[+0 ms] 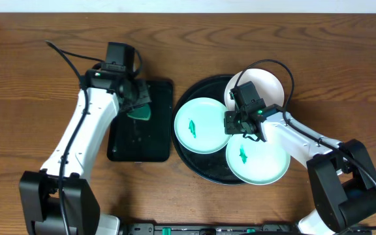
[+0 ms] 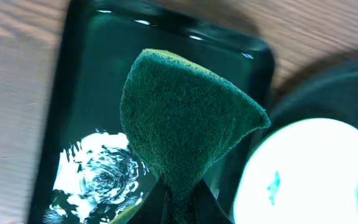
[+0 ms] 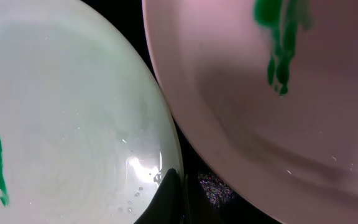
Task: Clean dirty plates on tray and stack at the side
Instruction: 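Carry the sponge with the left gripper onto the pale green plate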
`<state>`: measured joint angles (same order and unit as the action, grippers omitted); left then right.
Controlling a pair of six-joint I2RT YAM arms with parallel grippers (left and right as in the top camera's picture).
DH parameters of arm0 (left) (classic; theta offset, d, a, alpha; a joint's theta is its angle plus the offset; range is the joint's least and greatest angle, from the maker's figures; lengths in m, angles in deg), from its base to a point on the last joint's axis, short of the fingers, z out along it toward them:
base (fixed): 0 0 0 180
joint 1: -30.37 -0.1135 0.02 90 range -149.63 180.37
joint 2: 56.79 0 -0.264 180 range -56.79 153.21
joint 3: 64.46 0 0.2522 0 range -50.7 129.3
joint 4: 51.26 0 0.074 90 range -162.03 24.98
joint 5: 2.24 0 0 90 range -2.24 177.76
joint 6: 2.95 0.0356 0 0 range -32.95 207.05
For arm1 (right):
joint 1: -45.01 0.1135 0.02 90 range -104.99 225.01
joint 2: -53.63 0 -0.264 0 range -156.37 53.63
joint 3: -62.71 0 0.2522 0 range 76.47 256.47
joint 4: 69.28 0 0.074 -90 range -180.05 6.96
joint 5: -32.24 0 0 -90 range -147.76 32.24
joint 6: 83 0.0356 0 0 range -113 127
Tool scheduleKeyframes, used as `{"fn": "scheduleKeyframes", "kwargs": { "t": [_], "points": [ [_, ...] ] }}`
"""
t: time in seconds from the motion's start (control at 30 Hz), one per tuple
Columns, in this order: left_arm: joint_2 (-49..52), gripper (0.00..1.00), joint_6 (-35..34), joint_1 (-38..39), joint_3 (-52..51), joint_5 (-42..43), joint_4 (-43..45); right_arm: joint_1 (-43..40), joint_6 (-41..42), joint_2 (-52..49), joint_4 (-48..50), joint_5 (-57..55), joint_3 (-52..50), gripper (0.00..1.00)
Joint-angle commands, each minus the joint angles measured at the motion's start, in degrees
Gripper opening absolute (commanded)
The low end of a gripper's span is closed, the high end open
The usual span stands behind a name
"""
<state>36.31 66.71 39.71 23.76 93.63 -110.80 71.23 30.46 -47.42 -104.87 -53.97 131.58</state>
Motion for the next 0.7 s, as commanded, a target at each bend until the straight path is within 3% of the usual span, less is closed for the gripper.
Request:
{"fn": "scheduleKeyframes", "kwargs": {
  "t": [0.0,0.33,0.67],
  "points": [
    [-1.4,0.07,-2.9,4.5,0.5,2.5,1.7,0.5,-0.3,1.2,-0.1,-1.0,0.3,0.01],
    [0.6,0.07,-7.7,18.2,-0.4,0.9,7.9,0.5,-0.3,1.2,0.0,-1.0,0.3,0.01],
    [7.6,0.07,-10.9,21.9,-0.5,-0.8,7.5,0.5,-0.3,1.2,0.0,-0.9,0.3,0.01]
  ]
}}
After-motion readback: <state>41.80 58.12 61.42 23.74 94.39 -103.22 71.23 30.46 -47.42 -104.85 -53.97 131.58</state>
